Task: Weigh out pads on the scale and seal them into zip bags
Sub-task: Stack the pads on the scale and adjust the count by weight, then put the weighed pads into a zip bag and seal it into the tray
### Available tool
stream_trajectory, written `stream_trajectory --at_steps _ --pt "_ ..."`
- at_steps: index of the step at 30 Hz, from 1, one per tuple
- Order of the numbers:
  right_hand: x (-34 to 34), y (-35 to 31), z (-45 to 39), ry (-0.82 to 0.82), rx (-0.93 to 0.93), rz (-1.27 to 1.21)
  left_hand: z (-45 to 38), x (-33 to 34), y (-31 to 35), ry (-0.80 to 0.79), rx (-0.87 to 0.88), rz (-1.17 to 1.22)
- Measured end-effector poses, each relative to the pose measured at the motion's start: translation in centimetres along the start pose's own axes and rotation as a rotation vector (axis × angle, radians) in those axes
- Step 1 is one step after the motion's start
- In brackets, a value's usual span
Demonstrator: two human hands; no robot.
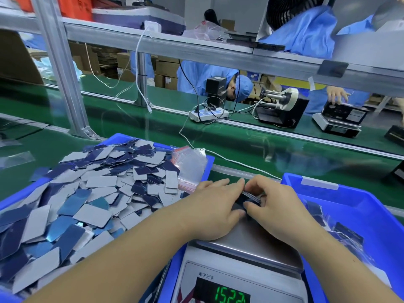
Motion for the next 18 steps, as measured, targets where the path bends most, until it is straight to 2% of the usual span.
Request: stream_trajectory --at_steps 2,4,7,8,10,12,18 --pt "0.1 0.1 0.0 -0.010 -0.001 0.013 -0.1 -0.1 -0.2 -0.008 0.002 0.045" --pt "0.1 0.2 0.0 -0.002 -0.006 0.019 -0.3 -1.2 -1.4 0.100 -0.049 0.155" --pt "-0.1 0.2 0.0 0.039 0.003 -0.073 0.0 -3.9 -6.0 0.441 -0.354 0.245" --pt "-0.2 0.1 0.1 0.050 0.004 -0.116 0.3 -4.2 -7.9 0.477 -0.491 0.189" --pt "-0.1 -0.1 0.1 0.034 -0.011 -0.131 0.7 -3.8 -10.5 0.375 -0.692 0.047" --pt "0.2 -0.5 0.1 -0.028 -0.048 -0.036 0.5 -2.8 -11.5 0.253 -0.754 -0.049" --pt "0.5 -0.3 0.0 -0.083 -0.066 0.090 0.0 -2.5 -11.7 0.348 -0.752 -0.050"
Point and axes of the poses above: each hand's wrist, its own z-axis away from the middle knuckle, its own x-axis out of the palm, y = z × x, the point moved 4 cm from there along -z, towards the middle knuckle, and after that the axes turned 3 degrees about -y, right-handed, at the moved point
